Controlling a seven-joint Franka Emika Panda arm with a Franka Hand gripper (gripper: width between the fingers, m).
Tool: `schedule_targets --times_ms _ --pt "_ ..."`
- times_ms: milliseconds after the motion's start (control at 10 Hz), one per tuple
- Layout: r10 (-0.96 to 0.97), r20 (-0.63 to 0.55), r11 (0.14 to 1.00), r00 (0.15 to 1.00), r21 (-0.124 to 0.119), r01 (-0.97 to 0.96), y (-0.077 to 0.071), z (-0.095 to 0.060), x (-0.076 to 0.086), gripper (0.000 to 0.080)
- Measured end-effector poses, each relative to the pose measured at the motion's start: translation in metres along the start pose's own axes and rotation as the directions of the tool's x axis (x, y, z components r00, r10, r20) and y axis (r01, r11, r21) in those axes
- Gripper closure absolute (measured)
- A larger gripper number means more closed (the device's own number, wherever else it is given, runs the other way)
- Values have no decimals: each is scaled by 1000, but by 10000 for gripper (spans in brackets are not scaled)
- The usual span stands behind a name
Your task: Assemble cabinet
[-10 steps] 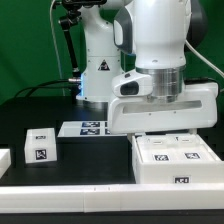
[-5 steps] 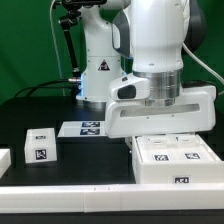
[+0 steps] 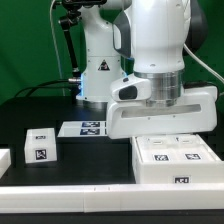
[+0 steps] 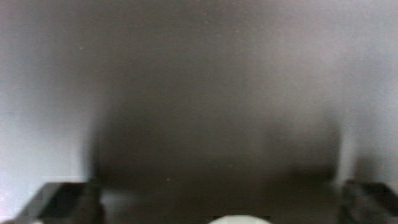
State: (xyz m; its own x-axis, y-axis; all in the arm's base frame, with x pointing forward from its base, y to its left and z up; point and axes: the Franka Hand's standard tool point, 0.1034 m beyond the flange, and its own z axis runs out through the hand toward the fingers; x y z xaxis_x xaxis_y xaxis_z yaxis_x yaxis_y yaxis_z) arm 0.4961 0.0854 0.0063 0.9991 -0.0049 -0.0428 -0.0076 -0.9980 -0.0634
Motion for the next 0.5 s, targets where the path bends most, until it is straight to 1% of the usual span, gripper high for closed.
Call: schedule_targets --times_ms 100,200,300,400,500 --pt "-2 0 1000 1000 0 2 0 0 0 282" --pt "-3 0 1000 1000 0 3 0 0 0 418" --pt "-5 0 1000 1000 0 5 0 0 0 418" --pt "-8 0 1000 1000 0 8 0 0 0 595" --pt "-11 0 1000 1000 0 11 0 0 0 597"
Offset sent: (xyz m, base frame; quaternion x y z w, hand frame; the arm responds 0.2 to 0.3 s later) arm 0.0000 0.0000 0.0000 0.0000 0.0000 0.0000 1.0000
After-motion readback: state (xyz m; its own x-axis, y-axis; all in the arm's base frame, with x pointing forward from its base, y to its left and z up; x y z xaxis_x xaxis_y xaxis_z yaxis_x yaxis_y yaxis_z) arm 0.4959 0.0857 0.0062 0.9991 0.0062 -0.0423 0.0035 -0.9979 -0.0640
